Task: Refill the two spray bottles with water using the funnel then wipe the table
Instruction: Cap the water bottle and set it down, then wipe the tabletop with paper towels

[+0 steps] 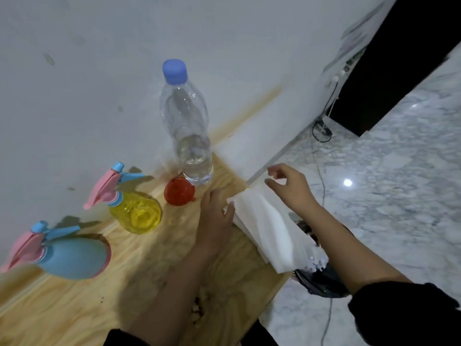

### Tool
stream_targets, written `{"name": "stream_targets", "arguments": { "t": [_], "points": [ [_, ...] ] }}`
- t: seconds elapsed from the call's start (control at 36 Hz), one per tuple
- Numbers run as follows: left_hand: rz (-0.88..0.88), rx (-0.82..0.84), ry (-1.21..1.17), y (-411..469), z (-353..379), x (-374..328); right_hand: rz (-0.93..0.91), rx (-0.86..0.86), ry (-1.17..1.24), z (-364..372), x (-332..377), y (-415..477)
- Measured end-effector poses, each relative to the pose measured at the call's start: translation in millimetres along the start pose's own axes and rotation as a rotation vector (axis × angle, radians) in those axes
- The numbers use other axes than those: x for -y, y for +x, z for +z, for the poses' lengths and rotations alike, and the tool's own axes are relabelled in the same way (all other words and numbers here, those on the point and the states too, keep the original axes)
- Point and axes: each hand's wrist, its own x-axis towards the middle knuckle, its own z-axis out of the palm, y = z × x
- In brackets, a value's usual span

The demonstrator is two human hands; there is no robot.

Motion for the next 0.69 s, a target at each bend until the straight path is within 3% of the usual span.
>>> {"name": "stream_targets", "arguments": {
  "t": [0.19, 0.33, 0.5, 0.69],
  "points": [
    [0.045, 0.133, 0.120, 9.5, 32.1, -15.8, 0.249, 0.042, -0.043, -7.7, -67.1, -40.4],
    [0.038, 0.178, 0.123, 16.1, 45.7, -17.0, 0.279, 0.062, -0.068, 6.4, -75.9, -36.5],
    [0.042, 0.085, 0.106, 24.7, 46.6, -21.8, 0.353, 0.032, 0.036, 14.8, -66.8, -18.9],
    [0.100, 0.023, 0.060, 30.8, 47.6, -23.3, 0.291, -0.076, 0.036, 9.2, -60.5, -6.2]
  ]
}}
